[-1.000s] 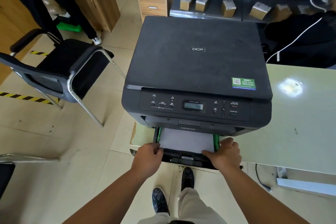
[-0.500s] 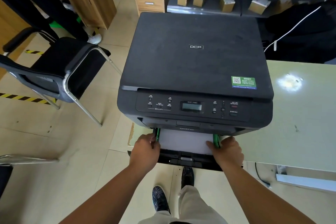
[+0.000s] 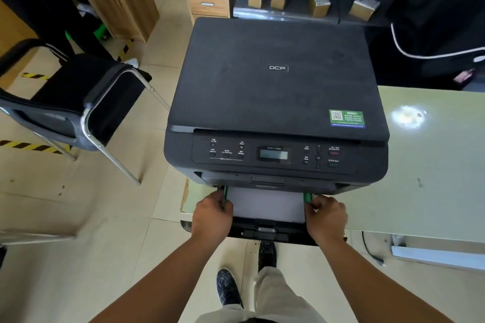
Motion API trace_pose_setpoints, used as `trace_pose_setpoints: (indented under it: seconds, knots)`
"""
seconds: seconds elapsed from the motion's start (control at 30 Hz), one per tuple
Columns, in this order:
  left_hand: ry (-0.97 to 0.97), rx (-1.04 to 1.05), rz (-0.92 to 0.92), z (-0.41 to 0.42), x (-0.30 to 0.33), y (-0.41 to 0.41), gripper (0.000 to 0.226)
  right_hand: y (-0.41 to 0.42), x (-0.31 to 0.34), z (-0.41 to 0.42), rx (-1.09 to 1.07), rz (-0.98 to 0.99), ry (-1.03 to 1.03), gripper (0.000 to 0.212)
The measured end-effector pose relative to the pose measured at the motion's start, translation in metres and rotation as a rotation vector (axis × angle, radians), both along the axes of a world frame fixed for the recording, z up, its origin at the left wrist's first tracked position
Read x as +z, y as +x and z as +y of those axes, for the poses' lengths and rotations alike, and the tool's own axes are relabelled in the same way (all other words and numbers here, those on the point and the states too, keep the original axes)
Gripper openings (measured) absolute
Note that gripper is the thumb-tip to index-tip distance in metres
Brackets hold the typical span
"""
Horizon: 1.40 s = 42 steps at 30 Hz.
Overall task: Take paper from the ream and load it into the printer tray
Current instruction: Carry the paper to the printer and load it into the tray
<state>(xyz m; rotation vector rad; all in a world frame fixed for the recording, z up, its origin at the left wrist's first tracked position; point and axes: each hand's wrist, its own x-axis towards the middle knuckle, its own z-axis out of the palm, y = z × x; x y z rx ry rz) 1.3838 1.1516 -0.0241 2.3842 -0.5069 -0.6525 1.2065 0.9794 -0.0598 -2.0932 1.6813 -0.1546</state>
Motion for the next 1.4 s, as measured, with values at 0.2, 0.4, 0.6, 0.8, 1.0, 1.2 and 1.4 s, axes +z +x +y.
trace_pose_setpoints:
  seconds: [0.2,0.4,0.6,0.8,1.0,1.2,1.4]
  knots:
    - [-0.021,-0.017,0.006,0.001,-0.003,-0.005,0.005,0.002,-0.005,0.001,-0.07,0.015,0.021,0.01]
    - [-0.01,-0.025,0.015,0.0,-0.005,-0.006,0.004,0.008,0.0,0.003,-0.143,-0.056,0.106,0.016]
    - [0.001,0.008,0.067,0.001,-0.004,-0.008,0.007,0.008,-0.003,0.003,-0.151,-0.077,0.11,0.011]
    - [0.024,-0.106,0.09,0.007,-0.002,-0.003,0.025,0.006,0.006,0.001,-0.041,0.008,0.11,0.01]
    - [0.078,-0.383,-0.298,0.03,0.012,-0.012,0.027,-0.009,0.027,0.033,0.127,0.018,-0.109,0.032]
    - [0.09,-0.692,-0.504,0.068,0.019,-0.051,0.023,-0.043,0.048,0.097,0.741,-0.055,-0.277,0.019]
    - [0.105,-0.703,-0.473,0.078,0.006,-0.08,0.028,-0.053,0.039,0.1,0.812,0.102,-0.17,0.022]
